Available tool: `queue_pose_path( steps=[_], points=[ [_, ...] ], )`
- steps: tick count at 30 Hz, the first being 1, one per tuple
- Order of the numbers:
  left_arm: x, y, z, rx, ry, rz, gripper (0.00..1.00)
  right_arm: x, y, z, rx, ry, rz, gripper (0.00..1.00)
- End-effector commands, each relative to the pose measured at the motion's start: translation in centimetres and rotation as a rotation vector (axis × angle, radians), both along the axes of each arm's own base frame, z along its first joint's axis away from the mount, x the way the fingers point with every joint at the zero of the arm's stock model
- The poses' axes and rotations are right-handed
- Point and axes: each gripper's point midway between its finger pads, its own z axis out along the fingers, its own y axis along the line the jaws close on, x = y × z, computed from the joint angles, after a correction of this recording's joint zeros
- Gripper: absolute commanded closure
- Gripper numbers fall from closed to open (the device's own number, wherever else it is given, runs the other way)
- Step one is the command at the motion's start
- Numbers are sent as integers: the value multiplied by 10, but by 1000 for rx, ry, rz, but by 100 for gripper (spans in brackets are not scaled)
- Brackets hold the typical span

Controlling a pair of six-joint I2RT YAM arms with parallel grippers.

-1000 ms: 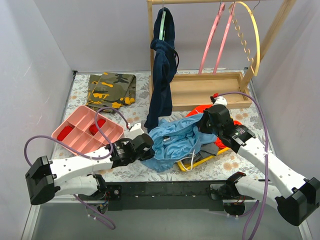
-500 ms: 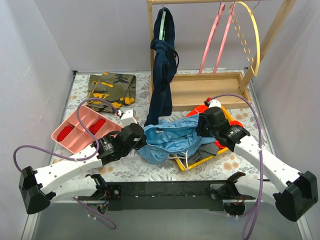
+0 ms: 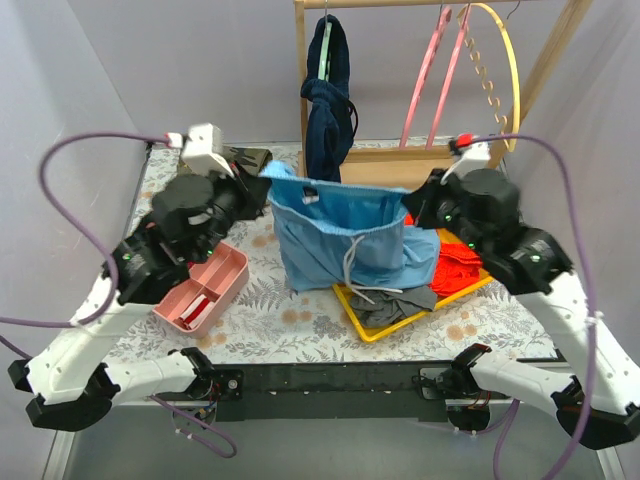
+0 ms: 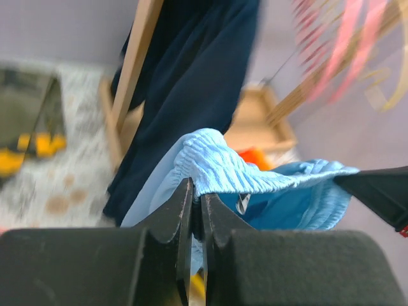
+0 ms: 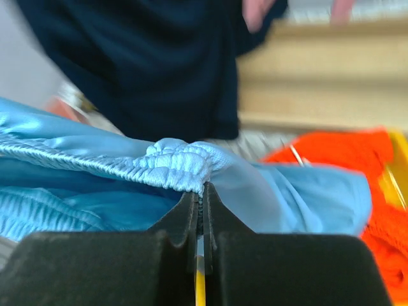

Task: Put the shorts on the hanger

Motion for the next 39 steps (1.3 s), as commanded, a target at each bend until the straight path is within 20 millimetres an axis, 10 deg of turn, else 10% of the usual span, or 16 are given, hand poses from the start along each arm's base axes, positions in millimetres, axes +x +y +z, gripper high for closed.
queue_pose_path(
  steps=[1,8,13,17,21,25,30,34,39],
  points=[
    [-6,13,83,13,-206,-36,100,-21,-3,98,136,-181,65,99],
    [-12,16,160,-25,-354,-54,100,-31,-7,185,234,-325,84,99],
    [1,17,153,28,-335,-2,100,-21,4,199,244,-327,96,99],
    [16,1,102,74,-222,-2,100,3,9,164,172,-245,39,99],
    [19,-18,10,45,-31,-68,100,15,11,76,79,-101,-1,99],
    [9,-27,-123,19,239,-120,100,13,-4,-57,-45,121,-89,99],
    [-5,-52,-194,-53,381,-239,100,9,-12,-153,-131,289,-112,99],
    [-8,-67,-222,-3,462,-319,100,5,-7,-166,-170,330,-50,84],
    [2,-72,-225,44,492,-318,100,3,0,-63,-115,123,64,34]
  ],
)
